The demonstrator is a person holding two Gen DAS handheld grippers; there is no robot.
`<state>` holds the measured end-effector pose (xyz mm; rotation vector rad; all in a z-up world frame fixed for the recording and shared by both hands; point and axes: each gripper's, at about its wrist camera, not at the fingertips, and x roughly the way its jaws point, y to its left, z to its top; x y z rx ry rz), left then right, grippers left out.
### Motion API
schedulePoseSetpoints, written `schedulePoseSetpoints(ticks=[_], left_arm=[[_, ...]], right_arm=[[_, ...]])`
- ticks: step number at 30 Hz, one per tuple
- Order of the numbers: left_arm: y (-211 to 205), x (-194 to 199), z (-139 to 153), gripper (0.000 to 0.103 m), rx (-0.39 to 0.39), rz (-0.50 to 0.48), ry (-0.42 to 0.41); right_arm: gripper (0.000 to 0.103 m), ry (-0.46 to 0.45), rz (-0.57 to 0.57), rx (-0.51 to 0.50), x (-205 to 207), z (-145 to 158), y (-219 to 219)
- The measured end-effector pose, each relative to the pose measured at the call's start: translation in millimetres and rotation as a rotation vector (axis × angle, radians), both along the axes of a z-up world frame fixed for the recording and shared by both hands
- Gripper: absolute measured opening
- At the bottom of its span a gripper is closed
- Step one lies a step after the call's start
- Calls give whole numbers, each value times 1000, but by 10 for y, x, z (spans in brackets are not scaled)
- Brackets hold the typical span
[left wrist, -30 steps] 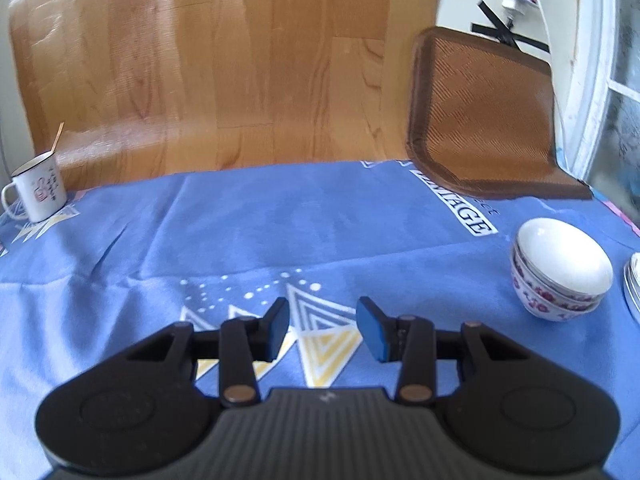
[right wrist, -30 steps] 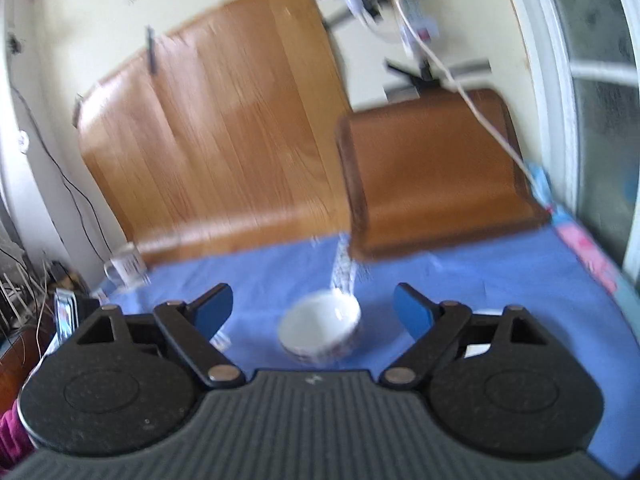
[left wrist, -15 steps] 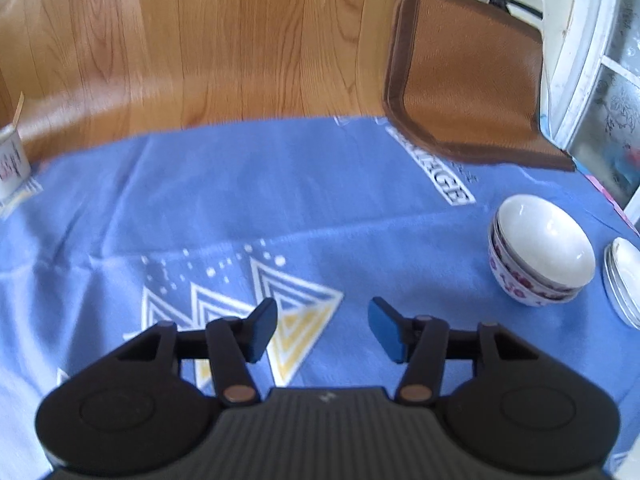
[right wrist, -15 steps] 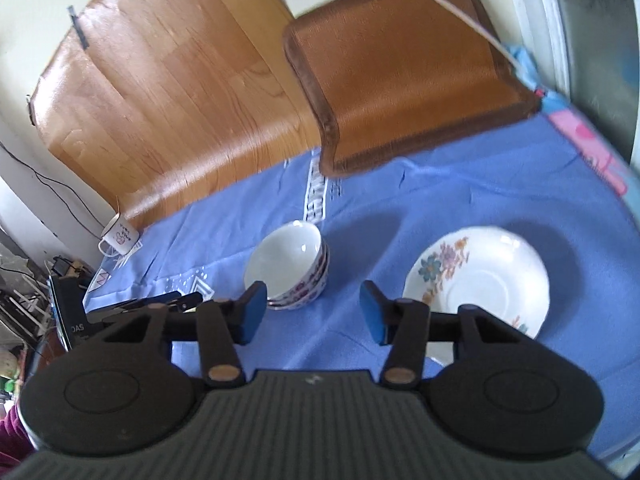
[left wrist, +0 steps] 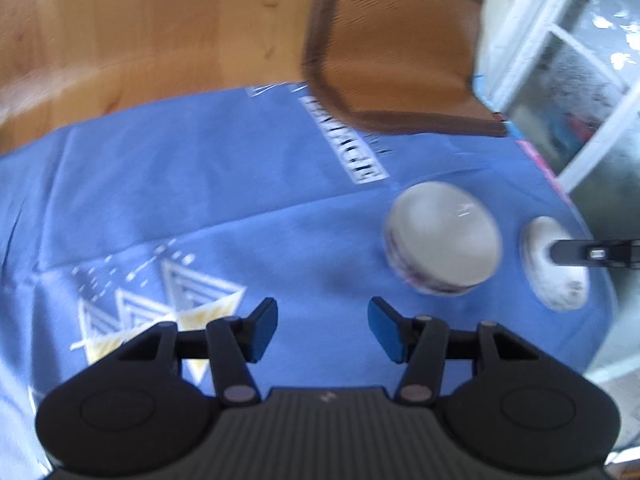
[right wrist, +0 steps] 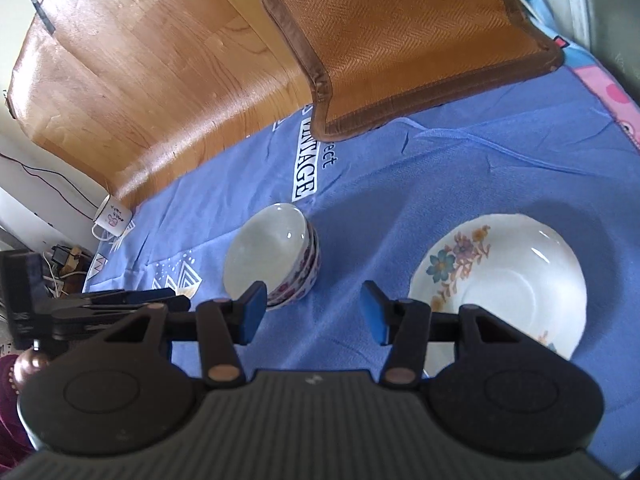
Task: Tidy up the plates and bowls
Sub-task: 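Move both open tools toward the bowl stack and flower-painted saucer, then grasp the bowl stack rim with the right tool while the left tool grips it too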
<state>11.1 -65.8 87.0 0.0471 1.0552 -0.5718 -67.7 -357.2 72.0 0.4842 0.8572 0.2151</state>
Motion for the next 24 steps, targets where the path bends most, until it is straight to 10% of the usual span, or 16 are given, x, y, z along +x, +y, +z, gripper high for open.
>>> schedulePoseSetpoints(ticks=[24], left_arm=[[-480,580,-205,51,-216,-35,228]], right_arm=[[42,99,54,1,501,-88,58]])
